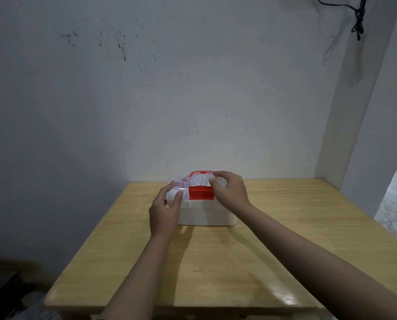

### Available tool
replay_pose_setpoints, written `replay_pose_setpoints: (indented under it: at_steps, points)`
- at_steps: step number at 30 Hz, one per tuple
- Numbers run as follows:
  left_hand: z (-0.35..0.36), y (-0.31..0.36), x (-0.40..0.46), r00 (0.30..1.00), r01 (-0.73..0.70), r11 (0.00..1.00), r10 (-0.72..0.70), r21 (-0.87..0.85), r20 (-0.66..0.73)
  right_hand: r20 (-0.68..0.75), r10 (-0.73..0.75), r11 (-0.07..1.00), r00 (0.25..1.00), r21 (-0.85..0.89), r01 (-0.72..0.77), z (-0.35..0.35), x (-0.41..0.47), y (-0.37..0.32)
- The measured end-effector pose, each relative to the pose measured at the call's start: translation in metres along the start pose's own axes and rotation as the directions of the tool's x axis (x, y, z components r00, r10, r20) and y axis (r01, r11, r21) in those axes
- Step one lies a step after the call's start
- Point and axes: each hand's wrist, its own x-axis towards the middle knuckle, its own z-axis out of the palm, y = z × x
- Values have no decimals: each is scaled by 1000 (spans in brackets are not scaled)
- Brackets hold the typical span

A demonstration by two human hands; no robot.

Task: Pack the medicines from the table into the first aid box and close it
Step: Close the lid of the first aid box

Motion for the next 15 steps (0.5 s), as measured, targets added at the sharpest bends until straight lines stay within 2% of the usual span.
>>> replay_pose_setpoints:
  at_steps: [7, 12, 15]
  points:
    - [2, -5, 1, 999, -41, 999, 41, -28, -13, 222, -177, 972, 959, -112, 205, -16, -8, 19]
    - [3, -7, 0, 999, -34, 999, 33, -36, -21, 164, -254, 919, 953, -266, 291, -5, -12, 27]
    - [3, -8, 0, 999, -33, 999, 32, -37, -23, 129, -297, 902, 946, -286, 323, -3, -13, 31]
